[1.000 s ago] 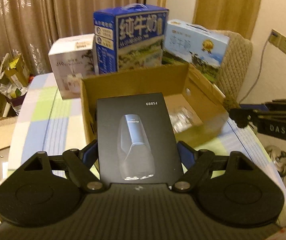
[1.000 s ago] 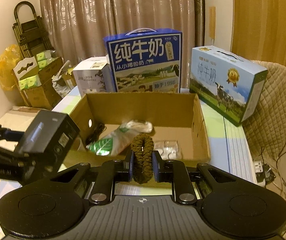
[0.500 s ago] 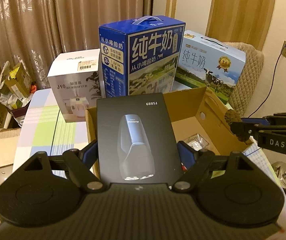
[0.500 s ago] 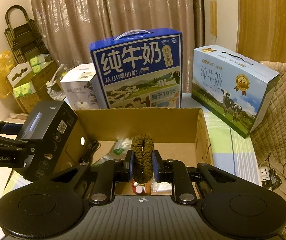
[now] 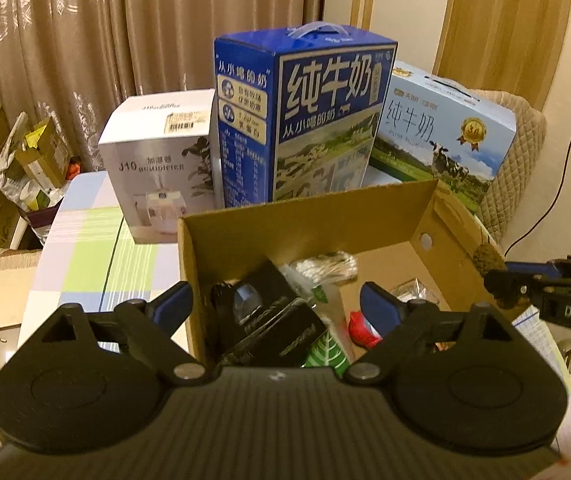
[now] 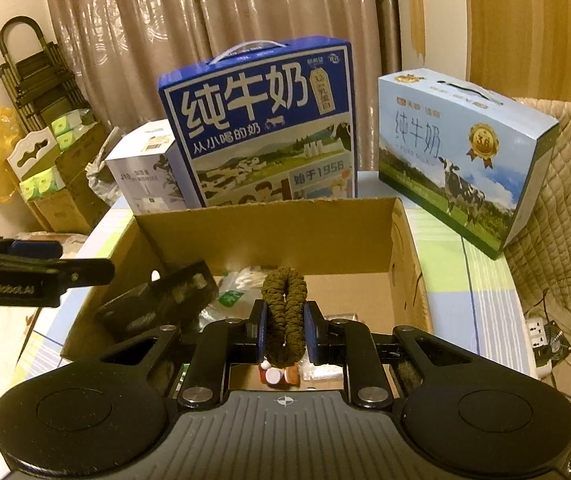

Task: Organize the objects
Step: 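Lower the shaver box and hair tie into the box and open both tools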

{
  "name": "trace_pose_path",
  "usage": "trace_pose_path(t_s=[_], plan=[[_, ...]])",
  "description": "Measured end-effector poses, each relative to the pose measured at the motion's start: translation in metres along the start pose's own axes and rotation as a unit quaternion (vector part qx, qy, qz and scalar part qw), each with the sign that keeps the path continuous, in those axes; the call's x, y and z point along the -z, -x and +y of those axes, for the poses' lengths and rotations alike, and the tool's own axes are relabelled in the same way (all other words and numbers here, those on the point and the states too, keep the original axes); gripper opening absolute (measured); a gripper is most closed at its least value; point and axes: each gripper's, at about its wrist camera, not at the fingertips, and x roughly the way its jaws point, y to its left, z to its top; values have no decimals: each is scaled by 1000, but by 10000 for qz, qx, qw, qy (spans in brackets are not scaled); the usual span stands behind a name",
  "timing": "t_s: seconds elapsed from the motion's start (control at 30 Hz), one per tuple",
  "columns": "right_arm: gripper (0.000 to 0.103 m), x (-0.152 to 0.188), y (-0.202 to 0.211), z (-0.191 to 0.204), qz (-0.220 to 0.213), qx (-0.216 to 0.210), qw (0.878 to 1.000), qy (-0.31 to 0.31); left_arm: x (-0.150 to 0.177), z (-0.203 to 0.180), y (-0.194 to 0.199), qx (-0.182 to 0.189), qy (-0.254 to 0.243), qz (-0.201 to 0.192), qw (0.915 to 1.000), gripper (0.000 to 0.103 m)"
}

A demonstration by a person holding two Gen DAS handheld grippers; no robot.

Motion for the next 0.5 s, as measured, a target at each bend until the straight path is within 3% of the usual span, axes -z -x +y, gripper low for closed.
trace_pose_path(t_s=[0.5], plan=[[16, 3, 1, 4, -8, -2, 10000, 21, 15, -5, 5, -45, -172, 118, 9998, 88]])
